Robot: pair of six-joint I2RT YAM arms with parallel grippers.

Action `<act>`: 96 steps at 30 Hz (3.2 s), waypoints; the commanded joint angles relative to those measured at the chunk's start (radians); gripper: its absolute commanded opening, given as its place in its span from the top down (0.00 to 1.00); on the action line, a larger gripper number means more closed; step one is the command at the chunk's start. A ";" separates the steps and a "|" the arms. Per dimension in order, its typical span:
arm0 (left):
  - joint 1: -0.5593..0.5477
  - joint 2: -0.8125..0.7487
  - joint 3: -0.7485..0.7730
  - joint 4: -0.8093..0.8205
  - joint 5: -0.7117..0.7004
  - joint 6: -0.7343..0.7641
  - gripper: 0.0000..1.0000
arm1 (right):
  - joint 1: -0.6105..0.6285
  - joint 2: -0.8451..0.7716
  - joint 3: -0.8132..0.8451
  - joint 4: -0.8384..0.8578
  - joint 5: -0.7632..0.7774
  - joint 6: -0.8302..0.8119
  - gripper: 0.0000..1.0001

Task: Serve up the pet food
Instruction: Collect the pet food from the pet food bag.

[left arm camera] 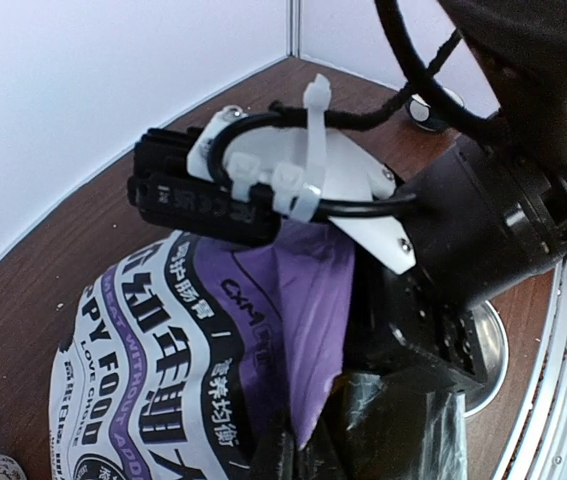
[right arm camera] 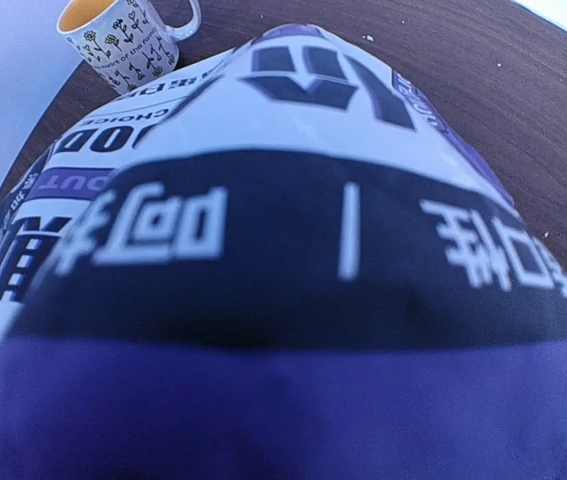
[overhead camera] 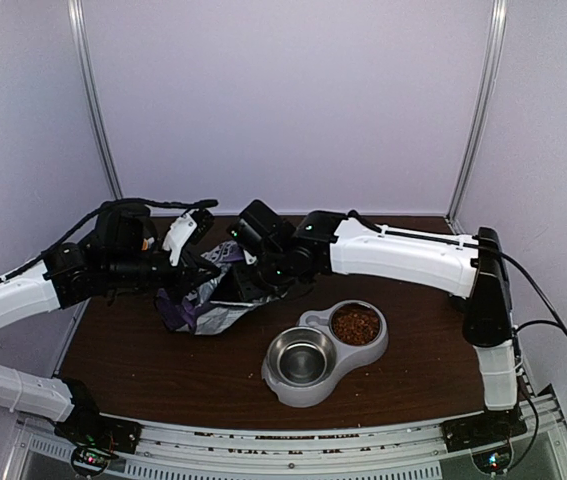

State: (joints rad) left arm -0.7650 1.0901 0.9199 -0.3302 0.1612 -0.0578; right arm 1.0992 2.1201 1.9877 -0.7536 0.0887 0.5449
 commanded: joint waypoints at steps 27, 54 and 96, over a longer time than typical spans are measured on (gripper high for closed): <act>0.004 0.043 0.012 0.053 -0.022 0.002 1.00 | -0.003 0.049 -0.039 0.078 -0.139 -0.029 1.00; 0.003 0.029 0.011 0.054 -0.017 -0.005 1.00 | -0.042 -0.119 -0.198 0.364 -0.606 0.073 1.00; 0.004 -0.033 -0.005 0.053 -0.114 -0.003 1.00 | -0.214 -0.666 -1.024 1.096 -0.686 0.676 1.00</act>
State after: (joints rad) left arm -0.7658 1.0653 0.9119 -0.3374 0.0811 -0.0597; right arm 0.8986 1.5143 1.0252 0.1875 -0.5556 1.1351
